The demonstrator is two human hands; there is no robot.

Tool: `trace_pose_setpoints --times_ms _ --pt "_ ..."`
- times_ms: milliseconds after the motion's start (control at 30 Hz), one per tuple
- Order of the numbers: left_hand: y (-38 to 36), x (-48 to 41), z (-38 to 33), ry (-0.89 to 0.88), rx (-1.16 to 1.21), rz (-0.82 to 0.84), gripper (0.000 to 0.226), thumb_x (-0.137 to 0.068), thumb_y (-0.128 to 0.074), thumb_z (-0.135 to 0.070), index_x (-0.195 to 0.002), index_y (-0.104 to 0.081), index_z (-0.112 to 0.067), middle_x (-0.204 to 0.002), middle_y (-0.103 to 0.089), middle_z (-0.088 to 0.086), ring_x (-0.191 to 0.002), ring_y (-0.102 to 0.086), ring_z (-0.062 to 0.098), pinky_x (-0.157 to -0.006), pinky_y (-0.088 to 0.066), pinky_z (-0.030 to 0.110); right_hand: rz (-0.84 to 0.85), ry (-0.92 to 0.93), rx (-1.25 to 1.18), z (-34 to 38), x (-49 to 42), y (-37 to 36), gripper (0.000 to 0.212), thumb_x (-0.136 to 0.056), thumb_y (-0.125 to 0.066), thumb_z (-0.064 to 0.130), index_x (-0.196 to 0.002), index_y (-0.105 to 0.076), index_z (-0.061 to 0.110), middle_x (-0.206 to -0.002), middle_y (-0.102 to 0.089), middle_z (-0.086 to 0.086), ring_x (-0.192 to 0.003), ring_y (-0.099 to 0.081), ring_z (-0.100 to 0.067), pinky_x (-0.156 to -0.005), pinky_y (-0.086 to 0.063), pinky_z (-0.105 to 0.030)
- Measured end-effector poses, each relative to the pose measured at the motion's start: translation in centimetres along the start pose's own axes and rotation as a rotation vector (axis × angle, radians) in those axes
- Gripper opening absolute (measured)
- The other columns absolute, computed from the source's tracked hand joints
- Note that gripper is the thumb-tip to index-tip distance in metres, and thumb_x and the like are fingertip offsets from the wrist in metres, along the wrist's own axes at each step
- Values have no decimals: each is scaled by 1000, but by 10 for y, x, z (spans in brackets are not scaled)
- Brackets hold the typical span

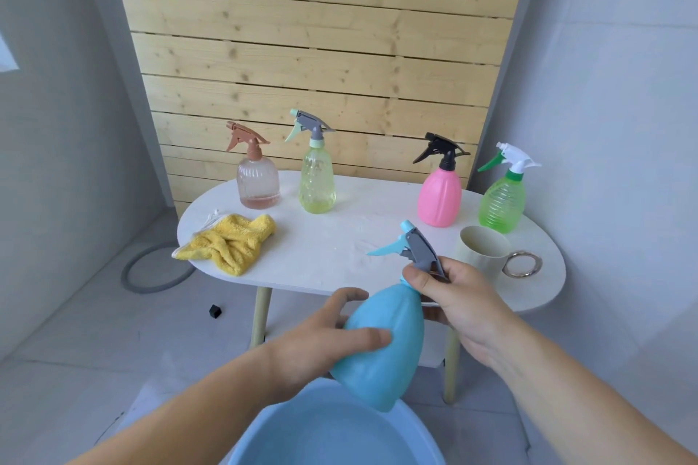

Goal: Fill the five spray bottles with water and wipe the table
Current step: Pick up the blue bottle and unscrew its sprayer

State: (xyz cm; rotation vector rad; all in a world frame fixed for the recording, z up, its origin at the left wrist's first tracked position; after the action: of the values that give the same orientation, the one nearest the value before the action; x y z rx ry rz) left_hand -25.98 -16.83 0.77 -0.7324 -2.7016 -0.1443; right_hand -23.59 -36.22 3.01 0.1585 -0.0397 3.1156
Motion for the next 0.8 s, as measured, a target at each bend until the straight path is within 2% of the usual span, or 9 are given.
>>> trace_pose_setpoints --times_ms 100,233,333,433,533,600,700,800 --pt "2 4 0 26 104 76 58 -78 -71 -42 -134 -57 -33 -127 -70 5 -115 -69 27 -90 -58 40 18 -3 -13 -1 1 -1 13 -88 -70 19 -93 -67 8 -79 -68 -1 -75 -69 -15 -72 -58 -33" --pt "1 2 -2 -4 -9 32 81 -62 -88 -47 -130 -50 -26 -123 -68 7 -103 -73 23 -80 -61 35 -2 9 -9 -1 0 -3 13 -88 -71 20 -93 -67 8 -78 -69 0 -76 -69 -15 -70 -57 -31" --pt "3 -1 -1 12 11 5 65 -71 -81 -42 -127 -55 -24 -119 -71 8 -101 -74 25 -82 -61 37 -8 8 6 -1 -1 -2 14 -88 -71 21 -94 -68 9 -80 -69 2 -78 -68 -13 -71 -58 -31" --pt "4 1 -1 30 52 41 57 -76 -73 -43 -129 -58 -28 -122 -71 7 -109 -71 27 -86 -60 40 -6 -4 20 -3 -3 -2 18 -88 -71 23 -97 -68 7 -81 -69 2 -79 -68 -13 -80 -58 -40" --pt "1 1 -2 10 -25 39 75 -67 -86 -44 -130 -49 -28 -124 -68 7 -101 -74 19 -77 -60 32 -7 -2 25 -3 -3 -4 18 -87 -72 23 -97 -69 9 -81 -70 3 -79 -68 -14 -80 -58 -41" --pt "1 -1 -2 5 -57 16 82 -60 -92 -41 -127 -47 -25 -122 -67 11 -96 -75 19 -73 -59 31 -12 7 11 -2 -4 -3 17 -87 -72 23 -95 -69 9 -82 -70 3 -80 -68 -15 -75 -59 -37" --pt "4 -2 -4 28 -1 33 69 -69 -85 -39 -129 -53 -24 -123 -70 8 -103 -74 23 -81 -61 37 0 7 -29 1 -6 -2 15 -88 -71 22 -95 -68 9 -82 -69 2 -79 -67 -15 -68 -54 -30" --pt "5 0 -5 50 72 132 57 -78 -72 -44 -132 -60 -33 -126 -71 5 -113 -70 25 -89 -59 39 28 3 -61 1 -6 -3 16 -89 -70 20 -98 -68 7 -82 -67 0 -78 -67 -16 -68 -54 -29"
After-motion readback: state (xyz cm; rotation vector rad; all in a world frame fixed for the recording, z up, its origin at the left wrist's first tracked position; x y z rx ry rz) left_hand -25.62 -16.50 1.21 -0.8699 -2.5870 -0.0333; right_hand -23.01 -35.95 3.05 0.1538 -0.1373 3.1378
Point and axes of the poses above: each hand's wrist, its own x-axis away from the middle knuckle, its own y-axis out of the back of the hand, z = x × y, the point moved 3 cm from there along -x, towards the middle knuckle
